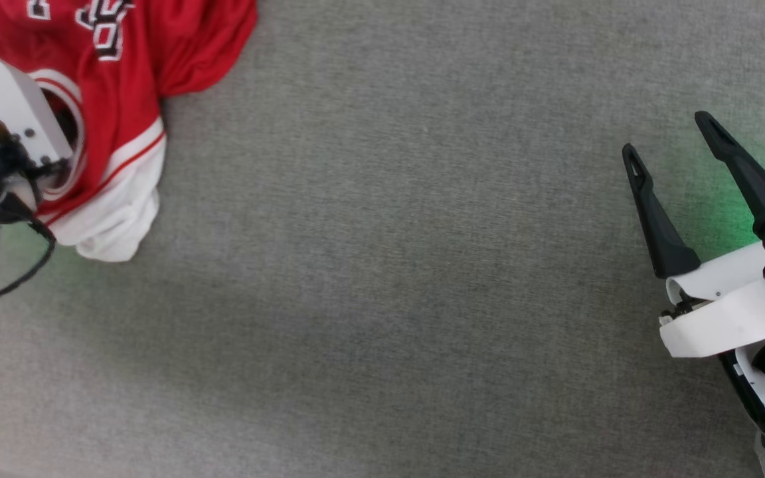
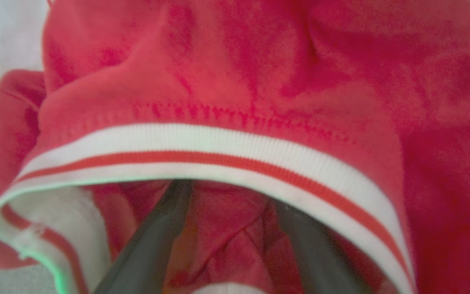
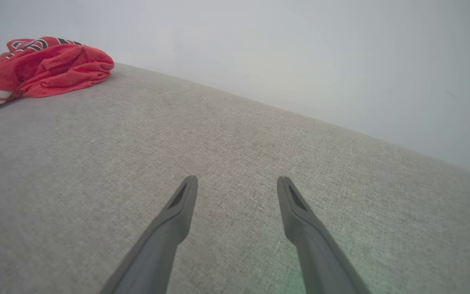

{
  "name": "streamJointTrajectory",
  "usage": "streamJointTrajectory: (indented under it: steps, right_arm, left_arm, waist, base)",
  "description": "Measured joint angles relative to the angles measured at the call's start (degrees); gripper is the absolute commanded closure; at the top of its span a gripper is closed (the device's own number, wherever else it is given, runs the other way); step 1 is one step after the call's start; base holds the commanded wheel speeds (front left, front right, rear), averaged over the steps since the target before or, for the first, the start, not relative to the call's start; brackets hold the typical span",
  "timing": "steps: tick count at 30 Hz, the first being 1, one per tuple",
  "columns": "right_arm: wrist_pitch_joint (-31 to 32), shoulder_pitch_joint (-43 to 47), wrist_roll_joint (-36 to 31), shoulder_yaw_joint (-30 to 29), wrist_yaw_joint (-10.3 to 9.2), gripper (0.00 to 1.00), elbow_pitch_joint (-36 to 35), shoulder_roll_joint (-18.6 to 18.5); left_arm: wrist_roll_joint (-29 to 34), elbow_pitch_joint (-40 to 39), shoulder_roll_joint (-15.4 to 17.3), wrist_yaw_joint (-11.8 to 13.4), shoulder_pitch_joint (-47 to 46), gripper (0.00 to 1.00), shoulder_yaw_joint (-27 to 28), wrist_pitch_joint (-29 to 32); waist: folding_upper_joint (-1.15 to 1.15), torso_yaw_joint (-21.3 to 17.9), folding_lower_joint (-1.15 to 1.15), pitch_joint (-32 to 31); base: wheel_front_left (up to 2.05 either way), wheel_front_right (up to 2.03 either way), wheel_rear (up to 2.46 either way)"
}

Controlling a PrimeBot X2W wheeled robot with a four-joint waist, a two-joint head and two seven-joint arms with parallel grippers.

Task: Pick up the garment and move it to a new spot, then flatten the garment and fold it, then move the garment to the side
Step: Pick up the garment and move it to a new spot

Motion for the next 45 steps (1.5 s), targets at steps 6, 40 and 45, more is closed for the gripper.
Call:
streamJointTrajectory:
  steps: [6,40,45]
  right_arm:
    - [0.5,-0.6,-0.1,0.1,0.0,0.0,-0.2,0.2]
    - [-9.6,7.3,2.7,1.6,0.0,0.0,15.9,6.9]
    - [-10.4,8.0,2.7,0.1,0.0,0.0,16.9,7.7]
  left_arm:
    - [-0.4,6.3,0.1,-0.6,-3.2,0.53,0.3,-1.6]
    - [8.3,-3.7,5.2,-4.7,-11.6,1.0,-9.3,-15.2]
    - [7.1,-12.2,5.6,-4.0,-9.8,1.0,-9.5,-10.5]
  waist:
    - [0.0,-1.6,0.0,1.7]
    - [0.0,-0.2,0.0,-25.3]
    - [0.0,-0.9,0.0,-29.3]
  base:
    - [0.0,0.0,0.0]
    - [0.0,0.0,0.0]
    - [0.0,0.0,0.0]
